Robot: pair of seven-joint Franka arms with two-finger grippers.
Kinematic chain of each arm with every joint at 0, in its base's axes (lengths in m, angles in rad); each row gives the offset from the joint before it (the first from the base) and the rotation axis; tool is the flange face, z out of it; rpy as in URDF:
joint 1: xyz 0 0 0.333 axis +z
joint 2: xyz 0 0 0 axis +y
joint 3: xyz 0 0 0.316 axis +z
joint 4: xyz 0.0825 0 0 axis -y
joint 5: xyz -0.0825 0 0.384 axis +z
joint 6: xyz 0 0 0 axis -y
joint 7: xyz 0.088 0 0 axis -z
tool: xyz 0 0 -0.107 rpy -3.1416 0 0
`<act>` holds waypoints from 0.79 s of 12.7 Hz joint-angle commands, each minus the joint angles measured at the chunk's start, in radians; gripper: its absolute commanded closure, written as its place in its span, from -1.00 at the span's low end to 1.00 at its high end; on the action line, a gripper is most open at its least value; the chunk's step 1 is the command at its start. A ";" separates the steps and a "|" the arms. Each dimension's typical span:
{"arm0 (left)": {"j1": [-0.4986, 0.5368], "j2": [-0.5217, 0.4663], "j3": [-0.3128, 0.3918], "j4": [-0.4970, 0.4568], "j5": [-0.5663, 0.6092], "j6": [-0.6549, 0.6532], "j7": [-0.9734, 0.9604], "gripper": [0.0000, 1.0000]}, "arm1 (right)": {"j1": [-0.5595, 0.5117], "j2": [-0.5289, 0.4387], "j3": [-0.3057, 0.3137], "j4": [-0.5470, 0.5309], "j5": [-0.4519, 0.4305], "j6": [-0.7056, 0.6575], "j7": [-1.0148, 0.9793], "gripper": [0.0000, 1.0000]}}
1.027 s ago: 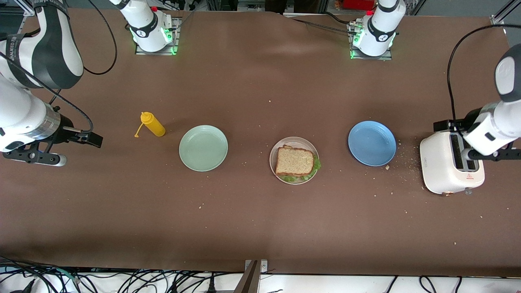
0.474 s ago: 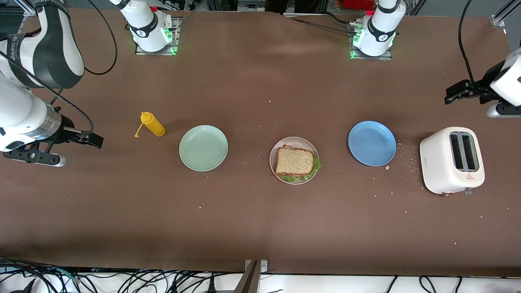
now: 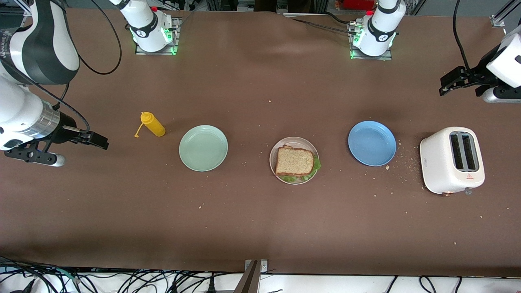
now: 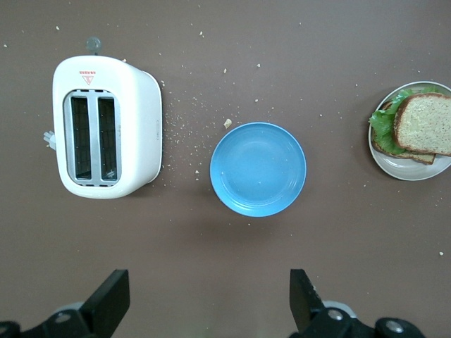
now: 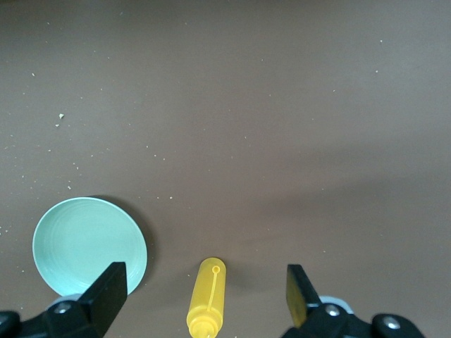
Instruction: Make sandwich in beige plate with both arms
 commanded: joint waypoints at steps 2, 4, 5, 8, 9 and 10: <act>0.043 -0.008 -0.008 0.000 -0.030 -0.017 0.000 -1.00 | 0.001 -0.019 -0.004 0.041 0.018 -0.012 -0.005 -0.99; 0.065 -0.013 -0.011 -0.001 -0.035 -0.020 0.014 -1.00 | 0.001 -0.019 -0.004 0.050 0.018 -0.021 -0.001 -0.99; 0.065 -0.011 -0.013 -0.001 -0.032 -0.020 0.014 -1.00 | 0.001 -0.019 -0.003 0.052 0.020 -0.021 -0.001 -0.99; 0.065 -0.005 -0.013 0.000 -0.026 -0.012 0.014 -1.00 | 0.001 -0.019 -0.001 0.052 0.021 -0.020 0.003 -0.99; 0.064 -0.002 -0.014 0.000 -0.030 -0.014 0.005 -1.00 | 0.001 -0.019 -0.001 0.052 0.021 -0.020 0.004 -0.99; 0.058 0.001 -0.016 0.003 -0.029 -0.015 0.002 -1.00 | 0.001 -0.019 -0.001 0.052 0.021 -0.020 0.003 -0.99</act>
